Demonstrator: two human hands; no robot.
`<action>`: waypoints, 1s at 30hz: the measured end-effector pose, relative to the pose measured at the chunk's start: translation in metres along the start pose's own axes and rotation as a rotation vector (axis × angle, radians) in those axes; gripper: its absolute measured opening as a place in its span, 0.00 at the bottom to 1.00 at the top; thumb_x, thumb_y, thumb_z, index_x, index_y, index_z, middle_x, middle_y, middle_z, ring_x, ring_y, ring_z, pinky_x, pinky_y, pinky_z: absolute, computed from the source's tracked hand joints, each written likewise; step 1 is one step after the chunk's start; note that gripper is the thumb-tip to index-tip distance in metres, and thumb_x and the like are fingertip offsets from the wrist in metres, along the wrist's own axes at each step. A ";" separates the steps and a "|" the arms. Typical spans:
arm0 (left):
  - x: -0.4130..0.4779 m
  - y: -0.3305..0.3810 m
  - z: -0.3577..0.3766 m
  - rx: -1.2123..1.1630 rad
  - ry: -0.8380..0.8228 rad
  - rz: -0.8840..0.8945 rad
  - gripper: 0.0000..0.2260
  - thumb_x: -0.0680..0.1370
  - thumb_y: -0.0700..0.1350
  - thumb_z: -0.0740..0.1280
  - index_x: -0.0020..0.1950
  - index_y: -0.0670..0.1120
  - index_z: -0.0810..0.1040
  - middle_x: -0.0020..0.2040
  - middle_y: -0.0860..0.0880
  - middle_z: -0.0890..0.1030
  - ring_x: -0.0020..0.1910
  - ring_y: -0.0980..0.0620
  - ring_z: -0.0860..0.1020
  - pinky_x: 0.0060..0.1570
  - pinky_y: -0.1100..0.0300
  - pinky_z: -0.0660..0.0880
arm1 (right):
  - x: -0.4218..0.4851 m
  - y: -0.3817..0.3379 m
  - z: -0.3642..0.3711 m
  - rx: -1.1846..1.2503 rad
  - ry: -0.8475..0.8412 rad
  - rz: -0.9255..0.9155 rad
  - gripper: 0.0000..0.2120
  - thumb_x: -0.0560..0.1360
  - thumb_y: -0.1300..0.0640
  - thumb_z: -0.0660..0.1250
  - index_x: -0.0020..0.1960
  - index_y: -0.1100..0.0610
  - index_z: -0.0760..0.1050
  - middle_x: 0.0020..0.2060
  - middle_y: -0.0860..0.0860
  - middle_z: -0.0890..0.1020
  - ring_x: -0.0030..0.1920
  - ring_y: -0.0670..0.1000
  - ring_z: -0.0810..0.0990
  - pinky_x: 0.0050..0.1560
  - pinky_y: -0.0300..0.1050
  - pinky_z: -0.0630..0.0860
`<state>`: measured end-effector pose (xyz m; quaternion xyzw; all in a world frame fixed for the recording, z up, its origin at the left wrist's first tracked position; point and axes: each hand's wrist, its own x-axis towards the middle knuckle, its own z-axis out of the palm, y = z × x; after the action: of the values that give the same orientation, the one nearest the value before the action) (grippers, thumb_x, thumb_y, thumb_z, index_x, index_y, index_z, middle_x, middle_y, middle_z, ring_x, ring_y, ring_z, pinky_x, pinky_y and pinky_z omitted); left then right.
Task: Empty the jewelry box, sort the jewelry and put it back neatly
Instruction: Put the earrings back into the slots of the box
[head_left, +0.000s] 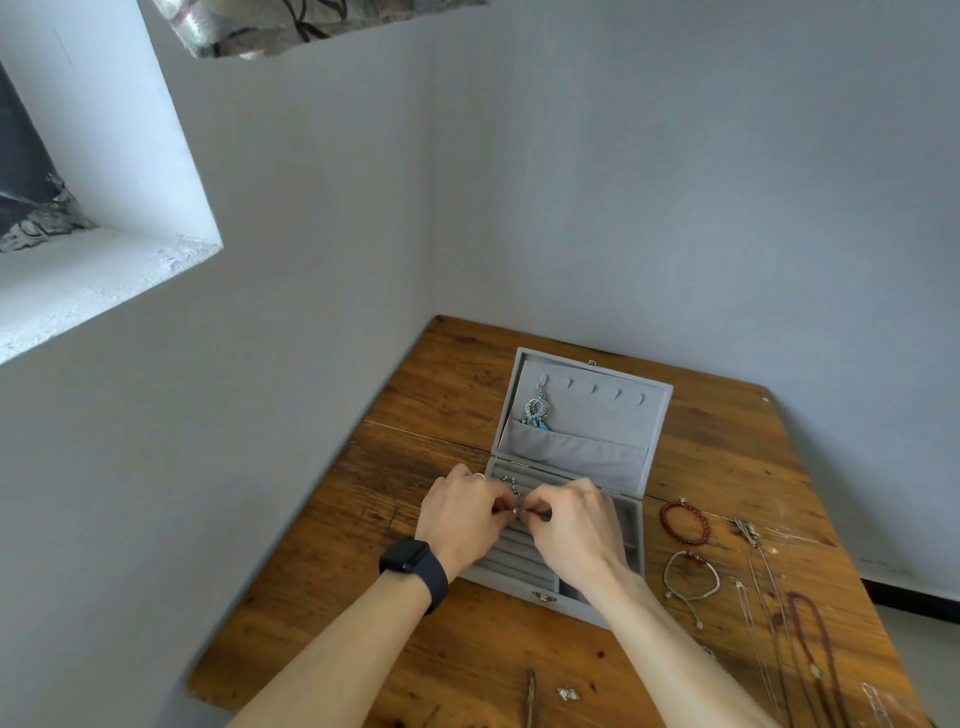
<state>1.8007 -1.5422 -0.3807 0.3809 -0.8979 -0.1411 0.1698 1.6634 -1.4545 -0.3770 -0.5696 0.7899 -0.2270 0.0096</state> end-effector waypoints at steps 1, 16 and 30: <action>0.000 0.000 -0.001 0.004 -0.007 0.002 0.11 0.79 0.54 0.67 0.61 0.59 0.81 0.52 0.54 0.84 0.57 0.52 0.73 0.51 0.57 0.72 | -0.001 0.000 0.001 -0.009 -0.003 -0.005 0.09 0.76 0.48 0.71 0.55 0.44 0.83 0.48 0.46 0.84 0.55 0.50 0.77 0.53 0.46 0.75; 0.003 0.004 -0.003 0.021 -0.084 -0.044 0.11 0.79 0.53 0.67 0.60 0.56 0.81 0.54 0.53 0.83 0.59 0.50 0.72 0.53 0.53 0.76 | 0.001 -0.002 0.005 -0.176 -0.078 0.057 0.12 0.76 0.43 0.67 0.57 0.44 0.81 0.55 0.44 0.82 0.59 0.51 0.71 0.55 0.48 0.70; -0.038 -0.002 -0.025 -0.149 -0.098 -0.003 0.15 0.79 0.48 0.67 0.65 0.60 0.75 0.53 0.59 0.79 0.51 0.62 0.72 0.48 0.61 0.76 | -0.065 0.015 -0.037 0.126 0.095 0.104 0.08 0.75 0.51 0.71 0.54 0.45 0.82 0.51 0.39 0.82 0.55 0.46 0.73 0.54 0.41 0.71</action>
<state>1.8369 -1.5189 -0.3660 0.3612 -0.8915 -0.2262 0.1535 1.6630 -1.3789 -0.3652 -0.5147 0.8022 -0.3020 0.0197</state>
